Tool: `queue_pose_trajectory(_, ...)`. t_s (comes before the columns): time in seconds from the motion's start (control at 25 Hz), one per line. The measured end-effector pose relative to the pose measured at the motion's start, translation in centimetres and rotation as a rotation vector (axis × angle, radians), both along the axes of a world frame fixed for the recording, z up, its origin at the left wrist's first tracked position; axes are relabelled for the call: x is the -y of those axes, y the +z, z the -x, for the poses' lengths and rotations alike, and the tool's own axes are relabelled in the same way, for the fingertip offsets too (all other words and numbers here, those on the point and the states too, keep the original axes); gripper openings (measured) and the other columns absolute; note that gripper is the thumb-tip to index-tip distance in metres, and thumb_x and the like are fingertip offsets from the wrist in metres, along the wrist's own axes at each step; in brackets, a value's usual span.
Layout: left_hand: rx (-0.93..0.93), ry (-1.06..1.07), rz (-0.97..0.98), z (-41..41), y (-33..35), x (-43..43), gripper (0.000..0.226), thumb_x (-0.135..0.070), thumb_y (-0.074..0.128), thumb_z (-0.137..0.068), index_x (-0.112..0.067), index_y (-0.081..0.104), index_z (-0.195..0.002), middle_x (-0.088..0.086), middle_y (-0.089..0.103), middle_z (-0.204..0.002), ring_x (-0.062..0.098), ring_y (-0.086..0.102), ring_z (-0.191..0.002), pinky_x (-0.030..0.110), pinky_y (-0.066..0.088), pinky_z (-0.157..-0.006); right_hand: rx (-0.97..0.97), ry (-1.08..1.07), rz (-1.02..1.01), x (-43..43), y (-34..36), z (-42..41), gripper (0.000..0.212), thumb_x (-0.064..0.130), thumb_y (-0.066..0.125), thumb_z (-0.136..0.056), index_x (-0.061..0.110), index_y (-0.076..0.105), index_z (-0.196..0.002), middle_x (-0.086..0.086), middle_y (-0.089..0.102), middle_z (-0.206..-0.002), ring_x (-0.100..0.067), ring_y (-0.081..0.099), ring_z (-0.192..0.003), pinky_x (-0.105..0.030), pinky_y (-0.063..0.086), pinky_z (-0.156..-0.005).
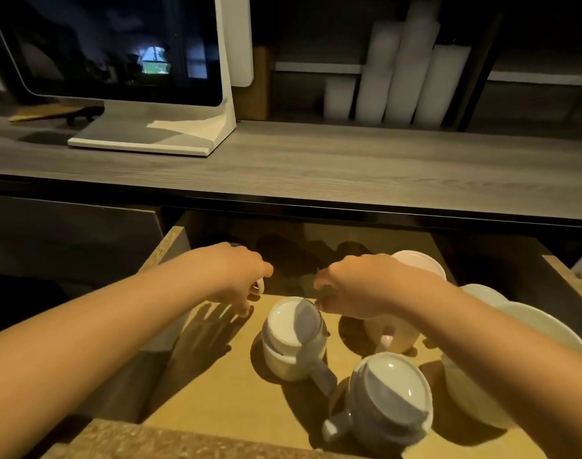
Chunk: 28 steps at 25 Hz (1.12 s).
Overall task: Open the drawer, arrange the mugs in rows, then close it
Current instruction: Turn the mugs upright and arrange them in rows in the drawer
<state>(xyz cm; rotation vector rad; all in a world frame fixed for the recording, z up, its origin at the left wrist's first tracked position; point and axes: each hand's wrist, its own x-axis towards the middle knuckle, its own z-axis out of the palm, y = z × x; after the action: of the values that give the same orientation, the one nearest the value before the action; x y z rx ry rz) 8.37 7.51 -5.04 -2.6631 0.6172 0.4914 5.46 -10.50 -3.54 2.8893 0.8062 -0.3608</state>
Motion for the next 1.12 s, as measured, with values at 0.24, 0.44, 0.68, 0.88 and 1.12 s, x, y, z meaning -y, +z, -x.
queue_pose_trajectory(0.24,0.169,-0.008,-0.107,-2.5,-3.5,-2.4,0.077,-0.04,0.066,-0.081,-0.027,0.023,-0.144,0.003,0.029,-0.151,0.027,0.026,-0.138,0.045,0.017,-0.114,-0.006,0.011,-0.203,0.6,-2.6,0.2,0.047,0.048,0.038,-0.093,0.029,0.04,-0.136,0.002,0.054,-0.134,-0.019,0.056,-0.115,-0.031,0.05,-0.088)
queue_pose_trajectory(0.44,0.253,0.047,-0.079,-3.2,-4.8,-3.6,0.071,-0.036,0.065,-0.083,-0.024,0.025,-0.14,0.005,0.04,-0.142,0.027,0.04,-0.129,0.041,0.03,-0.108,-0.028,0.008,-0.278,0.5,-4.1,0.5,0.046,0.05,0.036,-0.093,0.03,0.04,-0.133,0.002,0.057,-0.128,-0.018,0.059,-0.106,-0.026,0.047,-0.077)
queue_pose_trajectory(0.68,0.297,0.081,-0.107,-3.2,-5.0,-3.1,0.072,-0.027,0.069,-0.08,-0.021,0.028,-0.139,0.008,0.04,-0.14,0.03,0.04,-0.127,0.039,0.035,-0.105,-0.034,0.001,-0.259,0.7,-4.7,0.4,0.048,0.051,0.038,-0.092,0.032,0.034,-0.136,0.002,0.057,-0.129,-0.018,0.06,-0.106,-0.027,0.049,-0.077)
queue_pose_trajectory(0.88,0.297,0.083,-0.131,-2.8,-4.6,-3.6,0.076,-0.036,0.069,-0.079,-0.023,0.027,-0.142,0.009,0.036,-0.142,0.029,0.038,-0.127,0.036,0.04,-0.101,-0.04,-0.006,-0.247,0.6,-4.7,0.6,0.049,0.051,0.039,-0.092,0.032,0.032,-0.136,0.001,0.059,-0.128,-0.018,0.061,-0.105,-0.03,0.053,-0.08)
queue_pose_trajectory(1.12,0.175,0.045,-0.051,-1.4,-2.1,-3.1,0.083,-0.051,0.073,-0.068,-0.03,0.031,-0.137,0.0,0.051,-0.129,0.021,0.047,-0.115,0.034,0.043,-0.094,-0.076,-0.034,-0.228,1.0,-4.1,0.7,0.05,0.05,0.038,-0.092,0.034,0.03,-0.139,0.002,0.055,-0.134,-0.017,0.06,-0.109,-0.03,0.053,-0.085)
